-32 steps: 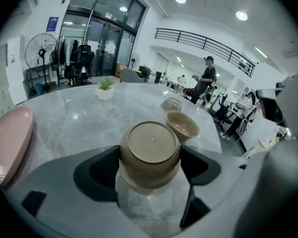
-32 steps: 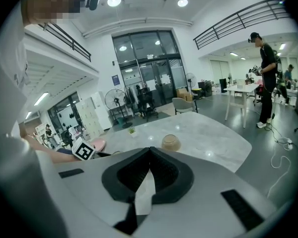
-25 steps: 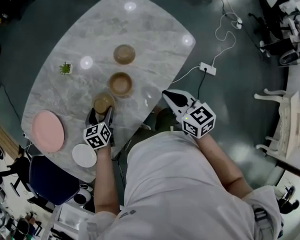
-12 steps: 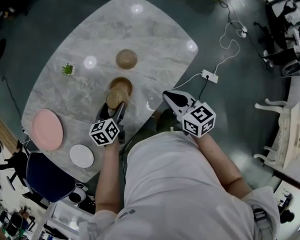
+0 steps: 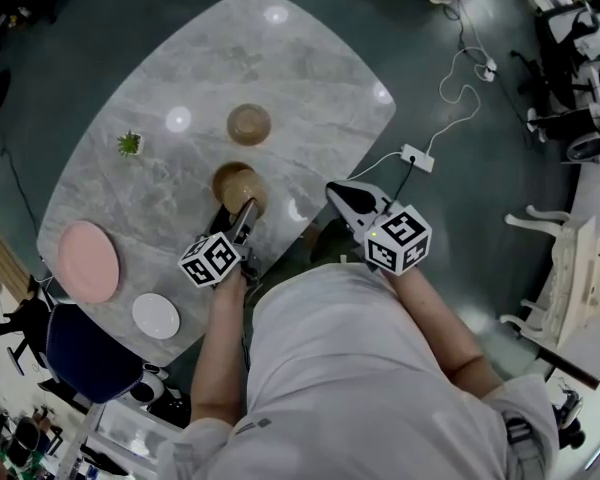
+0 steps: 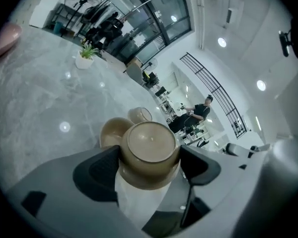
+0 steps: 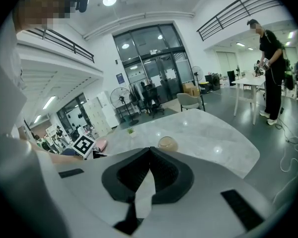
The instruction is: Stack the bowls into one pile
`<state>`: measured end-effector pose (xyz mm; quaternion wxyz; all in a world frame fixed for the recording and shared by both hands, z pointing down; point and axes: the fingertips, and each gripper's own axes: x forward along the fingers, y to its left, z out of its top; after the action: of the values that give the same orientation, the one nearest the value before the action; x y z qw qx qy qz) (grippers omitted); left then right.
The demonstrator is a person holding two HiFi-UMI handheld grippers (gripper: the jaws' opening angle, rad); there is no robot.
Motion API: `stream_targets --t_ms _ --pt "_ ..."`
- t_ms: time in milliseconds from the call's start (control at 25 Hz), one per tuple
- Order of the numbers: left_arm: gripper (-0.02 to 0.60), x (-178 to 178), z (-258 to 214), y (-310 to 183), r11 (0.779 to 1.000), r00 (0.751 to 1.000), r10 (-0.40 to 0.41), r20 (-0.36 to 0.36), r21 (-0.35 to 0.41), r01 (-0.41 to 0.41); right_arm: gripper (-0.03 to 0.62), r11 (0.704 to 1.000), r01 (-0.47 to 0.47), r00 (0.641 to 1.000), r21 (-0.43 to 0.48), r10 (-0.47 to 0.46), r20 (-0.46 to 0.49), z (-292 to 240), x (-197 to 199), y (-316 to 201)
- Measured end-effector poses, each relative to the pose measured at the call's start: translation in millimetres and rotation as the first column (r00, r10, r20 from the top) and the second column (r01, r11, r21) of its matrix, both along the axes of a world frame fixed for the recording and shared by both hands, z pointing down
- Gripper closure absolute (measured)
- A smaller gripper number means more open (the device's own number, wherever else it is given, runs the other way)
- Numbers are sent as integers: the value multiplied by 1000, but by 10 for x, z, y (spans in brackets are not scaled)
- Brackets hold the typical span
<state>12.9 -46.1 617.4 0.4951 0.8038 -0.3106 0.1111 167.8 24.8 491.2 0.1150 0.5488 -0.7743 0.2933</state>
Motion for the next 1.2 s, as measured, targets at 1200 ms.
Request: stream_targets --t_ms 1200 --pt "207 -61 96 -355 845 786 -484 -385 -441 304 586 995 84 996 -48 -84 5 126 27 -362"
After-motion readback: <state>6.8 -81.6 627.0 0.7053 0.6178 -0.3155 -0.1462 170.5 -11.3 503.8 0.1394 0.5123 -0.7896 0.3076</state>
